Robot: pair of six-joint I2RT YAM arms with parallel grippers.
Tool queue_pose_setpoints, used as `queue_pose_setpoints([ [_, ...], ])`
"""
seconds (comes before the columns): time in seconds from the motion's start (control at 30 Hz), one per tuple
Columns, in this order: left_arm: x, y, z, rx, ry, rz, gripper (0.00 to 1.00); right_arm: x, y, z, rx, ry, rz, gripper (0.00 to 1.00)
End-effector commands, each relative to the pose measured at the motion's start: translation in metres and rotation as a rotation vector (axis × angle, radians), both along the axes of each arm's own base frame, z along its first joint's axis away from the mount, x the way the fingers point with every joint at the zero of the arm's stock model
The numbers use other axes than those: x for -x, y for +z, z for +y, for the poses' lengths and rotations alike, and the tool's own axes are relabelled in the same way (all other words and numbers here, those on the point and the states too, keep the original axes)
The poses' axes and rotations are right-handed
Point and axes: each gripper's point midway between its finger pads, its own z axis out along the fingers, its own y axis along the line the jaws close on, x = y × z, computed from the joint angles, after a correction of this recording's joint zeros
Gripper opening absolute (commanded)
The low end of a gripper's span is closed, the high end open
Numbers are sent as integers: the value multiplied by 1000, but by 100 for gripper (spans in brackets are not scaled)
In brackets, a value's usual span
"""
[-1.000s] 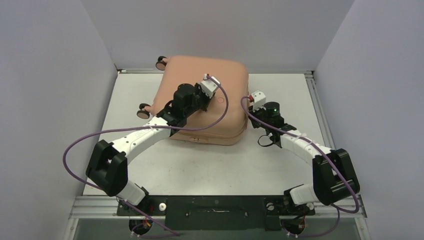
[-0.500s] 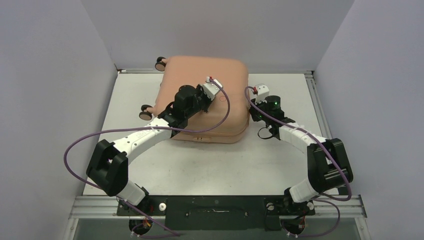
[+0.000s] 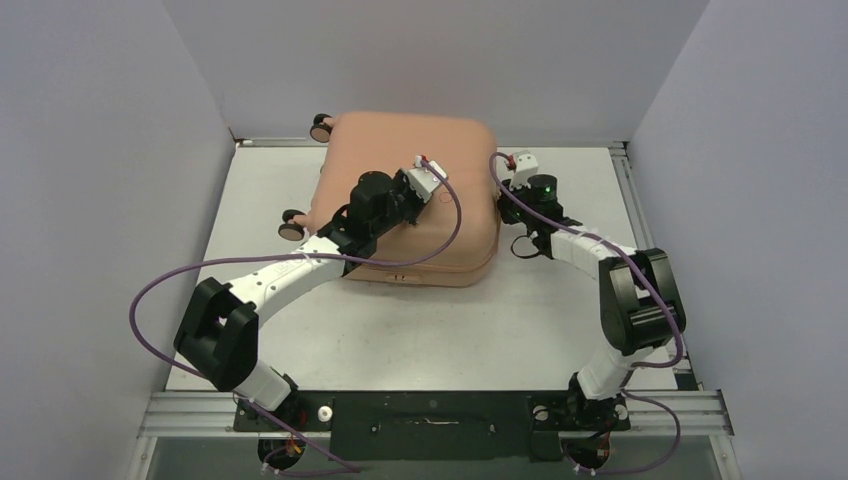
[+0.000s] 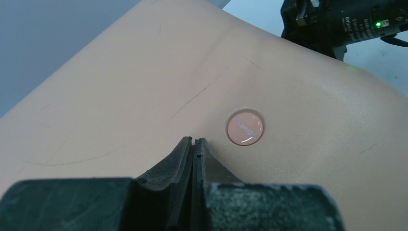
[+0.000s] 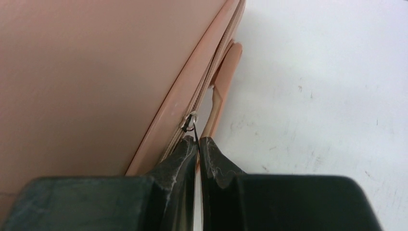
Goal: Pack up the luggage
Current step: Zip the luggage at the center of the board.
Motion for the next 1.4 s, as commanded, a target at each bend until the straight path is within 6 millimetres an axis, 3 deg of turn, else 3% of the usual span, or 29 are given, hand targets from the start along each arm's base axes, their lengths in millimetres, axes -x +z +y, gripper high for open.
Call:
queue_pose_setpoints([
  [0.0, 49, -129, 15, -242, -62, 359, 0, -51, 44, -34, 0, -154, -167, 5],
  [0.47, 56, -135, 10, -246, -102, 372, 0, -113, 50, -39, -4, -188, -167, 5],
  [0.73, 60, -141, 10, -259, -122, 381, 0, -148, 28, -22, 5, -81, -115, 5],
  [0.87, 62, -142, 10, -265, -133, 383, 0, -163, 26, -19, 32, -17, -130, 5],
  [1.03, 64, -142, 9, -270, -153, 385, 0, -169, 24, -6, -12, 142, -167, 5],
  [1.13, 63, -135, 10, -273, -153, 374, 0, -156, 21, 7, -59, 256, -159, 5],
  [1.17, 62, -132, 11, -274, -149, 367, 3, -151, 22, 11, -63, 285, -161, 5],
  [1.27, 53, -113, 14, -272, -126, 338, 36, -129, 17, 25, -80, 373, -156, 5],
  [1.37, 40, -89, 21, -268, -98, 309, 50, -108, 20, 39, -45, 435, -194, 5],
])
